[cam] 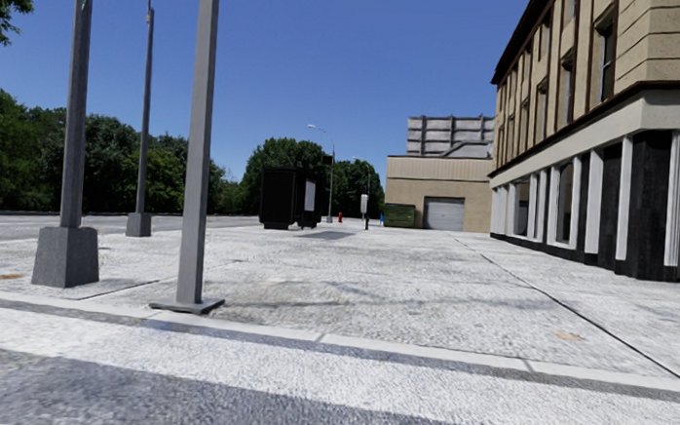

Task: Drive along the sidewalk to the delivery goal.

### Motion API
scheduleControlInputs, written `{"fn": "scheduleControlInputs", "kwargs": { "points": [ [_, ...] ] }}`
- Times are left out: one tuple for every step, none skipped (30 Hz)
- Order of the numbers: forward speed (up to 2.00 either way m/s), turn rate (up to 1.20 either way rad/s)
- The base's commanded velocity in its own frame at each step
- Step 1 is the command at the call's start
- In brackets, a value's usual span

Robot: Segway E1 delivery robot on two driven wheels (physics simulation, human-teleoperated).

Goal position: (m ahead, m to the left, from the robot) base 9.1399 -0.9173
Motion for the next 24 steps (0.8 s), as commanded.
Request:
{"fn": "scheduleControlInputs", "kwargs": {
  "points": [
    [2.0,0.0],
    [2.0,0.0],
    [2.0,0.0],
    [2.0,0.0],
    [2.0,0.0],
    [2.0,0.0],
    [2.0,0.0],
    [2.0,0.0],
    [2.0,0.0],
    [2.0,0.0],
    [2.0,0.0],
    [2.0,0.0],
    [2.0,0.0],
    [2.0,0.0],
    [2.0,0.0],
    [1.87,0.0],
    [1.87,0.0],
    [1.81,0.0],
    [1.84,0.0],
    [1.84,0.0],
    [1.94,0.0],
    [2.0,0.0],
    [2.0,0.0],
    [2.0,0.0]
  ]
}}
